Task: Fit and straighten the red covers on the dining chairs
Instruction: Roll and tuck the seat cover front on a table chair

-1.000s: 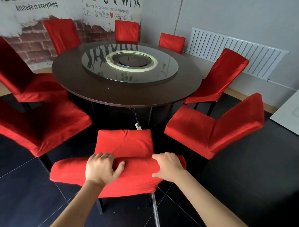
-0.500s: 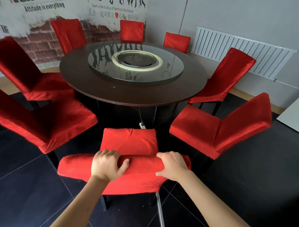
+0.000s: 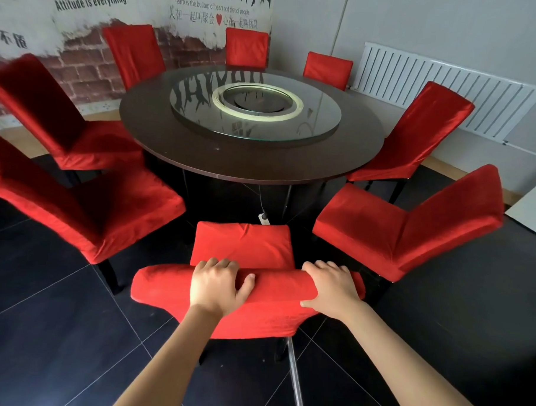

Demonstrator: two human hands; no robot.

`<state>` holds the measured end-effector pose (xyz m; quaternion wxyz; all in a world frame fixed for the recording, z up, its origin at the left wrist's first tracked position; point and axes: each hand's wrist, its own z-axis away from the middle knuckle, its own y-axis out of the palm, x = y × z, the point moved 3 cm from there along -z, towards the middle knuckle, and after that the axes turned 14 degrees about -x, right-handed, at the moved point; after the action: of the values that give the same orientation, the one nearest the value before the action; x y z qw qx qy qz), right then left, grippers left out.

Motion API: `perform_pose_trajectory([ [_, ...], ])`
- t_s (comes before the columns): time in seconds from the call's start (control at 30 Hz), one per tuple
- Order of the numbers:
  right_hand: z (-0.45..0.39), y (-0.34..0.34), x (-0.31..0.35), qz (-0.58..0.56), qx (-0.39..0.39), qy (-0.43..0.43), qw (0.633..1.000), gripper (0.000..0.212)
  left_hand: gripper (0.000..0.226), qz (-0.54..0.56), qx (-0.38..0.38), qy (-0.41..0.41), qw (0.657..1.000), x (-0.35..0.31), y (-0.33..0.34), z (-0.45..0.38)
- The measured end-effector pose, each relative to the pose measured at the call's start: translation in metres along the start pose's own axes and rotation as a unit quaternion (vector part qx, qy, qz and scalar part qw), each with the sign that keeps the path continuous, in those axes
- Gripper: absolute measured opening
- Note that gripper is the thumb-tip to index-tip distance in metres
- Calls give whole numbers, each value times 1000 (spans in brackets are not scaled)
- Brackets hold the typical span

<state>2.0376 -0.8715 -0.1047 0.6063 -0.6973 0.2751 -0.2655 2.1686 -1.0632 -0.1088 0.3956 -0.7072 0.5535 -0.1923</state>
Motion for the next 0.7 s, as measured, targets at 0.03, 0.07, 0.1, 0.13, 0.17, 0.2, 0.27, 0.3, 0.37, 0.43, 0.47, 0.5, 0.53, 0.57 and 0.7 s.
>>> perform_pose_trajectory([
  [0.03,0,-1,0,5,6,-2,1000,63,50,1,0,-3,1000,0,0,0],
  [0.07,-1,-1,1,10,16,-1,1000,64,50,1,0,-5,1000,0,0,0],
  [0.1,-1,-2,1,10,28,0,1000,66,50,0,4,-8,1000,0,-1,-1],
  [0.13,-2,-3,1,6,48,2,999,70,50,0,14,-11,1000,0,-2,-1],
  [0.17,-4,-4,0,-2,74,3,997,77,50,-1,22,-15,1000,0,-4,-1],
  [0.2,-8,-7,2,-19,108,10,994,84,51,-4,27,-20,999,2,-5,-1],
  [0.27,-17,-13,15,-80,157,28,984,97,51,-7,31,-37,999,12,-10,-1],
  [0.3,-24,-17,27,-112,157,27,981,99,50,-10,29,-50,998,22,-15,-2],
  [0.37,-41,-24,59,-157,131,-1,979,98,51,-21,10,-85,996,49,-29,-5],
  [0.43,-56,-27,95,-180,117,-35,976,96,53,-29,-6,-138,990,82,-43,-4],
  [0.47,-62,-28,114,-193,115,-48,973,95,56,-37,-19,-162,986,100,-52,-2],
  [0.5,-68,-28,130,-204,113,-61,971,93,57,-48,-32,-179,982,118,-61,0],
  [0.53,-74,-28,145,-207,114,-74,969,92,59,-58,-38,-193,979,135,-69,2],
  [0.57,-80,-28,158,-204,116,-86,968,91,60,-67,-40,-207,975,152,-77,4],
  [0.7,-115,-30,214,-204,113,-107,966,91,62,-102,-64,-244,962,226,-109,14],
])
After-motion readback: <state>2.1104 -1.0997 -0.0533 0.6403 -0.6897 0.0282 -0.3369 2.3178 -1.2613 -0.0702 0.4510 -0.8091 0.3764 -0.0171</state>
